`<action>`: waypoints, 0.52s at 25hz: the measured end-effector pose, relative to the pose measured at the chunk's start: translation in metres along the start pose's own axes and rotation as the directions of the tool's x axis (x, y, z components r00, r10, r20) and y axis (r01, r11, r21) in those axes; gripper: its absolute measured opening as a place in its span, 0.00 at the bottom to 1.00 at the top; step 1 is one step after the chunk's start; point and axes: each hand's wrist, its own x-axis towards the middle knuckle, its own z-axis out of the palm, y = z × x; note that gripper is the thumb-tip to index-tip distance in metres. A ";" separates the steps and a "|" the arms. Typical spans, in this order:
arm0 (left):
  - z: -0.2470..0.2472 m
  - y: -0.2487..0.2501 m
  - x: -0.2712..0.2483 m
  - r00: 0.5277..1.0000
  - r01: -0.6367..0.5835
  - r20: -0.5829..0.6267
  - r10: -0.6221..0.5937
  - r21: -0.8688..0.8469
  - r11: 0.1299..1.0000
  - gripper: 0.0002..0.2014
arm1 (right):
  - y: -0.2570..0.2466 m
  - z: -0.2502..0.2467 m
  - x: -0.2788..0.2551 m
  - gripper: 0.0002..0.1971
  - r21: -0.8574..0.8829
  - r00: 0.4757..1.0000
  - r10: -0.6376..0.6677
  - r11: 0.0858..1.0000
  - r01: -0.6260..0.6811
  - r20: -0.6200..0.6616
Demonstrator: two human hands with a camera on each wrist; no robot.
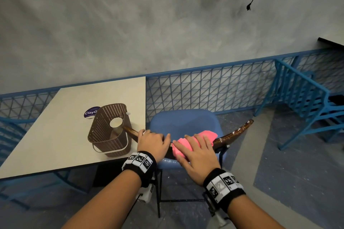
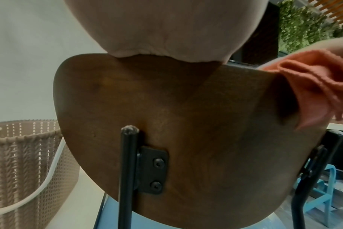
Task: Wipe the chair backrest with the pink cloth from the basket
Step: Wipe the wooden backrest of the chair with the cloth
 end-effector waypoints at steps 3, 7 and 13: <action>0.001 -0.001 0.000 1.000 -0.017 -0.007 0.017 -0.023 1.000 0.31 | 0.030 -0.005 -0.007 0.23 -0.041 1.000 -0.003 0.999 0.002 -0.029; 0.002 -0.003 -0.001 1.000 -0.007 -0.003 0.007 -0.034 0.999 0.31 | 0.031 -0.011 0.003 0.23 -0.036 0.996 0.091 0.995 -0.091 -0.001; 0.002 -0.002 -0.001 1.000 0.003 -0.007 -0.003 -0.009 1.000 0.31 | -0.017 0.003 0.009 0.25 -0.039 1.000 0.000 0.999 0.001 0.010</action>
